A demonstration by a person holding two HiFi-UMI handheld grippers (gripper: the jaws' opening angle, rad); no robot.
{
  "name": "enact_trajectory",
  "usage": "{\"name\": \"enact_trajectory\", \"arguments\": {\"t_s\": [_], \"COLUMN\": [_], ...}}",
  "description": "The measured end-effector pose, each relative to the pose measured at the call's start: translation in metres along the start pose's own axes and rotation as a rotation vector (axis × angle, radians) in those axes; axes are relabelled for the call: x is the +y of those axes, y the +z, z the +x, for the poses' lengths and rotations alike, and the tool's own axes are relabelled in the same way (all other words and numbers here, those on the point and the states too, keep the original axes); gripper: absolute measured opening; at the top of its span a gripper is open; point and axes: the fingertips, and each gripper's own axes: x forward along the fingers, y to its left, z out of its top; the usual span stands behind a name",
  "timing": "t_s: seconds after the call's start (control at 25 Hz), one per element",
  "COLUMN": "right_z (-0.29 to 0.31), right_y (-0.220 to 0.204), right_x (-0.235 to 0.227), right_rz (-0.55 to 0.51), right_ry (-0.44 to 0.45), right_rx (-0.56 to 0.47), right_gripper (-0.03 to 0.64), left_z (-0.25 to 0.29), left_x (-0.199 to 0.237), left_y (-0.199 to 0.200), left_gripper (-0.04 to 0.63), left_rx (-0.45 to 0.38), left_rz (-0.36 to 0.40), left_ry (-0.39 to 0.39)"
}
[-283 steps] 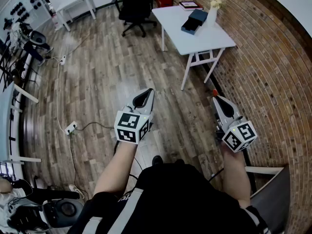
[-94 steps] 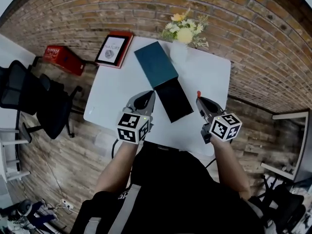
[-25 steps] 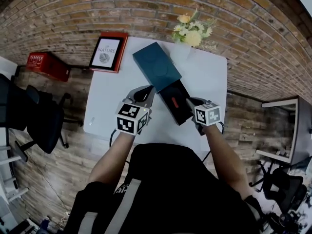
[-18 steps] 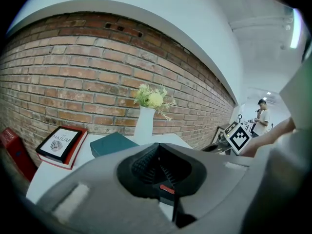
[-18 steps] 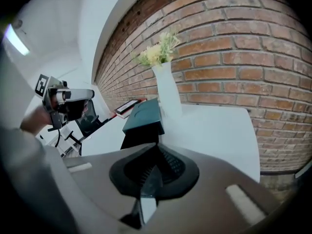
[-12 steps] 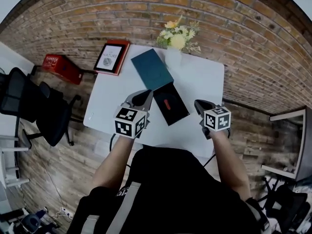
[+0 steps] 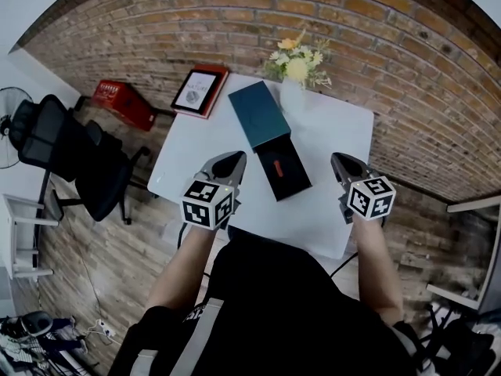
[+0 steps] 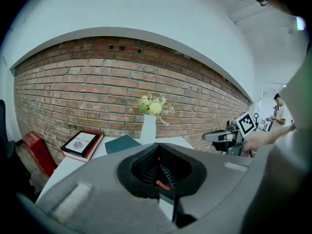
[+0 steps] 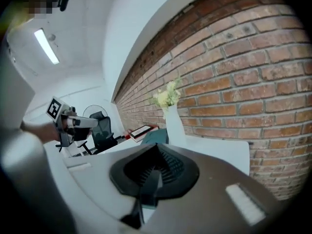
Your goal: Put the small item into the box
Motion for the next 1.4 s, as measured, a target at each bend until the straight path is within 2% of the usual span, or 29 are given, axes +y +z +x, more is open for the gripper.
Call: {"name": "enact_trajectory", "arguments": {"t_s": [0.4, 0.6, 0.72, 0.84, 0.96, 1.12, 1.28, 1.4], "right_z": [-0.002, 0.004, 0.008, 0.011, 0.014, 0.015, 0.011, 0.004], "right_y": [0.088, 0.133, 0.144, 0.154, 0.165, 0.168, 0.148, 0.132], "right_x": [0.059, 0.093, 0.109, 0.110, 0.102, 0.108, 0.104, 0.084], "right_rz": [-0.116, -0.185, -0.227, -0.302, -0.275, -0.201, -0.202, -0.162], "right_ry": [-0.040, -0.084, -0.075, -0.133, -0.184, -0.179, -0.201, -0.253], "right_rx": [-0.153, -0.257, -0.269, -0.276, -0.325, -0.391, -0.385, -0.378], "right_gripper": [0.000, 0.000, 0.000, 0.000, 0.000, 0.000, 0.000, -0.001], "left_z": [-0.022, -0.034, -0.037, -0.036, -0.033, -0.036, -0.033, -0.030], "left_x": [0.045, 0.072, 0.084, 0.099, 0.113, 0.121, 0.116, 0.116], "left_y": [0.061, 0.082, 0.091, 0.102, 0.117, 0.125, 0.100, 0.077], "left_gripper": [0.008, 0.008, 0.008, 0.008, 0.008, 0.008, 0.008, 0.008], "left_rx": [-0.117, -0.130, -0.143, -0.167, -0.223, -0.299, -0.274, -0.246], "left_rz": [0.064, 0.124, 0.137, 0.137, 0.099, 0.045, 0.095, 0.092], "left_ry": [-0.026, -0.048, -0.060, -0.045, -0.025, 0.007, 0.026, 0.034]}}
